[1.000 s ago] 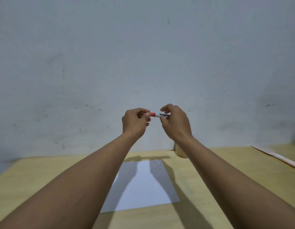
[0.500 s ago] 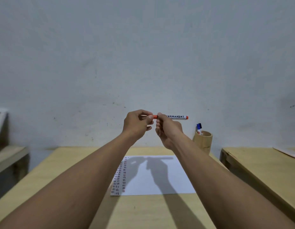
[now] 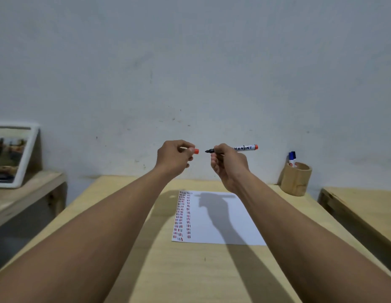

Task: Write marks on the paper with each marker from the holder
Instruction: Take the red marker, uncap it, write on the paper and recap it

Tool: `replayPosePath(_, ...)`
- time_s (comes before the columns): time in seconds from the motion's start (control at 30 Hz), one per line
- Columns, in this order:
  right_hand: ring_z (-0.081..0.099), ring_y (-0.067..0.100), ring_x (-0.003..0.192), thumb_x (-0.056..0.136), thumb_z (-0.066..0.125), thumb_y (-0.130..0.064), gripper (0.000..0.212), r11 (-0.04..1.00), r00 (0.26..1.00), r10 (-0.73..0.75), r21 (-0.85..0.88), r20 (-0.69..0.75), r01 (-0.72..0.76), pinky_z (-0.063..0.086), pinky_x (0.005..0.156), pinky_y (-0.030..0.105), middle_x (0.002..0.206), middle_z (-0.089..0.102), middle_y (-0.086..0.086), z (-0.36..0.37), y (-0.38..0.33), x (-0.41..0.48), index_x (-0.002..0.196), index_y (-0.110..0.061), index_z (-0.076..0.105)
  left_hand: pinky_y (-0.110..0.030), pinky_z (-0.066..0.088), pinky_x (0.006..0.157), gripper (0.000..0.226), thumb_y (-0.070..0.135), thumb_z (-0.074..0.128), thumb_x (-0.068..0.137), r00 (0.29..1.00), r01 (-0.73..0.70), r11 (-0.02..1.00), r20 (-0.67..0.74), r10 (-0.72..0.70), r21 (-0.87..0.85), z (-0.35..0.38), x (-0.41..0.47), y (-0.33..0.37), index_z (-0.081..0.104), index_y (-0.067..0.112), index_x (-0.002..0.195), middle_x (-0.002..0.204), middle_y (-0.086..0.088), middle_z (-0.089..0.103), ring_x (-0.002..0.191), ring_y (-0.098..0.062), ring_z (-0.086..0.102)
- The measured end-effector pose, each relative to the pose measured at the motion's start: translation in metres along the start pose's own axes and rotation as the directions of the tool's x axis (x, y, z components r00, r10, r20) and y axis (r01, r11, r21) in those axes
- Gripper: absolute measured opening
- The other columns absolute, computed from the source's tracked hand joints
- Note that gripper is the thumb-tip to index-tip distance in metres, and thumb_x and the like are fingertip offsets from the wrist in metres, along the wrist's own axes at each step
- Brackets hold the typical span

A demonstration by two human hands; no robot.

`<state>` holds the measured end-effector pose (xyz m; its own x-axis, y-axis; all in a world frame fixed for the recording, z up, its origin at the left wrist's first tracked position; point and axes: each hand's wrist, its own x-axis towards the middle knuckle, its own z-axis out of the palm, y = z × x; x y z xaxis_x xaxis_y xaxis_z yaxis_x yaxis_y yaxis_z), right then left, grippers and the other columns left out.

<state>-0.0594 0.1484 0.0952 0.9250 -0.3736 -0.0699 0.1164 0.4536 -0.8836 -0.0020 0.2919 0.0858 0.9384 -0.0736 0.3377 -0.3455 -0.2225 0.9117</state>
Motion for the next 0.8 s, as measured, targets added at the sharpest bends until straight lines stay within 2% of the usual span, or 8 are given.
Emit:
replayPosePath(0.1, 0.050, 0.015, 0.051, 0.091, 0.059, -0.002, 0.010, 0.999, 1.000, 0.010, -0.034, -0.007, -0.011, 0.051, 0.046, 0.017, 0.065, 0.055, 0.008, 0.004, 0.013, 0.006, 0.083, 0.001, 0.063, -0.032, 0.059, 0.073, 0.011, 0.017, 0.081, 0.080, 0.996, 0.032, 0.984, -0.082, -0.018, 0.175, -0.010, 0.005, -0.021, 0.072, 0.015, 0.084, 0.077, -0.003, 0.077, 0.077, -0.019, 0.073)
replayPosePath(0.2, 0.050, 0.016, 0.053, 0.091, 0.059, -0.001, 0.007, 0.996, 0.999, 0.033, -0.087, -0.011, -0.034, 0.052, 0.048, 0.018, 0.067, 0.055, 0.009, 0.005, 0.028, 0.015, 0.086, 0.002, 0.064, -0.029, 0.057, 0.071, 0.003, 0.017, 0.079, 0.079, 0.997, 0.056, 0.928, -0.065, -0.035, 0.369, -0.015, 0.004, -0.049, 0.077, 0.015, 0.080, 0.076, 0.002, 0.078, 0.076, -0.019, 0.073)
replayPosePath(0.27, 0.050, 0.017, 0.055, 0.091, 0.059, 0.000, 0.006, 0.993, 0.999, 0.050, -0.111, -0.009, -0.050, 0.052, 0.048, 0.019, 0.070, 0.055, 0.011, 0.005, 0.038, 0.022, 0.090, 0.004, 0.064, -0.025, 0.051, 0.066, 0.007, 0.015, 0.073, 0.083, 0.997, 0.072, 0.887, -0.050, -0.055, 0.455, -0.013, -0.001, -0.068, 0.078, 0.016, 0.088, 0.079, 0.003, 0.078, 0.075, -0.017, 0.071)
replayPosePath(0.37, 0.050, 0.018, 0.056, 0.091, 0.060, -0.001, 0.007, 0.984, 0.999, 0.051, -0.171, -0.014, -0.052, 0.054, 0.048, 0.019, 0.070, 0.055, 0.012, 0.001, 0.051, 0.032, 0.090, 0.005, 0.064, -0.018, 0.046, 0.060, 0.019, 0.009, 0.064, 0.089, 0.992, 0.124, 0.869, -0.071, -0.103, 0.479, -0.006, -0.004, -0.090, 0.077, 0.014, 0.101, 0.084, 0.001, 0.077, 0.070, -0.016, 0.069)
replayPosePath(0.47, 0.051, 0.016, 0.051, 0.092, 0.064, -0.007, 0.010, 0.955, 1.000, 0.010, -0.295, -0.007, -0.011, 0.053, 0.049, 0.021, 0.065, 0.055, 0.008, -0.006, 0.060, 0.043, 0.085, 0.000, 0.065, -0.029, 0.056, 0.075, 0.022, 0.006, 0.060, 0.089, 0.989, 0.145, 0.842, -0.096, -0.111, 0.520, 0.000, -0.003, -0.105, 0.077, 0.014, 0.102, 0.089, -0.003, 0.076, 0.076, -0.020, 0.070)
replayPosePath(0.57, 0.051, 0.015, 0.051, 0.092, 0.067, -0.009, 0.014, 0.925, 1.000, -0.021, -0.379, -0.006, 0.018, 0.053, 0.050, 0.021, 0.062, 0.056, 0.006, -0.009, 0.071, 0.053, 0.080, -0.002, 0.065, -0.032, 0.054, 0.080, 0.026, 0.009, 0.059, 0.091, 0.993, 0.120, 0.804, -0.076, -0.094, 0.582, 0.000, 0.001, -0.120, 0.077, 0.014, 0.108, 0.096, -0.006, 0.077, 0.089, -0.027, 0.070)
replayPosePath(0.63, 0.053, 0.015, 0.052, 0.092, 0.067, -0.009, 0.013, 0.913, 1.000, -0.031, -0.406, 0.003, 0.030, 0.053, 0.052, 0.023, 0.063, 0.058, 0.006, -0.012, 0.079, 0.057, 0.080, -0.002, 0.066, -0.033, 0.052, 0.083, 0.027, 0.015, 0.060, 0.094, 0.995, 0.102, 0.785, -0.071, -0.075, 0.611, 0.001, 0.001, -0.126, 0.075, 0.017, 0.116, 0.109, -0.008, 0.076, 0.100, -0.030, 0.069)
replayPosePath(0.8, 0.064, 0.018, 0.059, 0.088, 0.066, -0.014, 0.012, 0.811, 0.991, -0.129, -0.571, 0.030, 0.123, 0.057, 0.058, 0.028, 0.068, 0.066, 0.006, -0.012, 0.097, 0.069, 0.087, -0.002, 0.068, -0.040, 0.048, 0.092, 0.046, 0.033, 0.050, 0.100, 0.997, 0.066, 0.712, -0.064, -0.030, 0.699, -0.006, -0.006, -0.134, 0.052, 0.021, 0.144, 0.129, -0.007, 0.067, 0.120, -0.032, 0.059)
